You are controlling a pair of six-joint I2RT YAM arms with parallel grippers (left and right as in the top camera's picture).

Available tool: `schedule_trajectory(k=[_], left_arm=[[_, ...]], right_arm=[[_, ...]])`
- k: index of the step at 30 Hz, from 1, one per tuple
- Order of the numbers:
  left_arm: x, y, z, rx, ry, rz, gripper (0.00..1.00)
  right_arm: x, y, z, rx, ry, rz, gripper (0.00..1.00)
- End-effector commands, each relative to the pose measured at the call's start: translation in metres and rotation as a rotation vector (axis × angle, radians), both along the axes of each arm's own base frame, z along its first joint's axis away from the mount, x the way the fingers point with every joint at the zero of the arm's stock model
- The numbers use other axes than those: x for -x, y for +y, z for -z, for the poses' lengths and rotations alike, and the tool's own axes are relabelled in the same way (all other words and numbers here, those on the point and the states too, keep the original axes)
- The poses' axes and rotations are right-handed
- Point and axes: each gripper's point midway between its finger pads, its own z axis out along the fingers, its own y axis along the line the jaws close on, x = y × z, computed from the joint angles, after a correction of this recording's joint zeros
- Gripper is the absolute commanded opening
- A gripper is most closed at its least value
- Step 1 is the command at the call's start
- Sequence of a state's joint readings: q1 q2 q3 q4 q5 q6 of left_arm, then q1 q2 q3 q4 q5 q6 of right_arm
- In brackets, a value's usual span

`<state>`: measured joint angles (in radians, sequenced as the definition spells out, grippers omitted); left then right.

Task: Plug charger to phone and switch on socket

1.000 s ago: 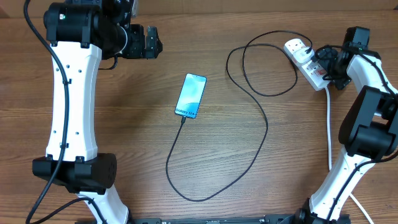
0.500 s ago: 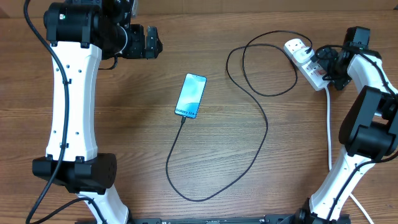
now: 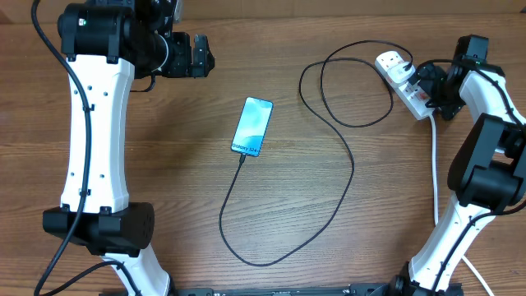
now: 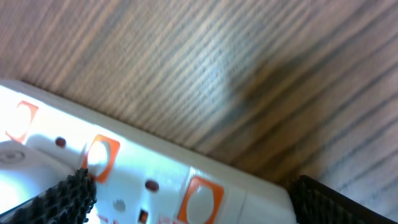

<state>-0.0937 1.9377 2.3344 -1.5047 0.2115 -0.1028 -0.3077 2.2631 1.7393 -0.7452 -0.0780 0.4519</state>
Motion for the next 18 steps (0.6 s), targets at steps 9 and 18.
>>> schedule_trajectory(k=[9, 18], left_arm=[[0.0, -0.001, 0.003, -0.005, 0.011, -0.008, 1.0], [0.0, -0.001, 0.003, -0.005, 0.011, -0.008, 1.0]], right_arm=[[0.015, -0.047, -0.142, 0.066, -0.179, 0.087, 1.0], [0.087, -0.033, -0.26, 0.097, -0.293, 0.12, 1.0]])
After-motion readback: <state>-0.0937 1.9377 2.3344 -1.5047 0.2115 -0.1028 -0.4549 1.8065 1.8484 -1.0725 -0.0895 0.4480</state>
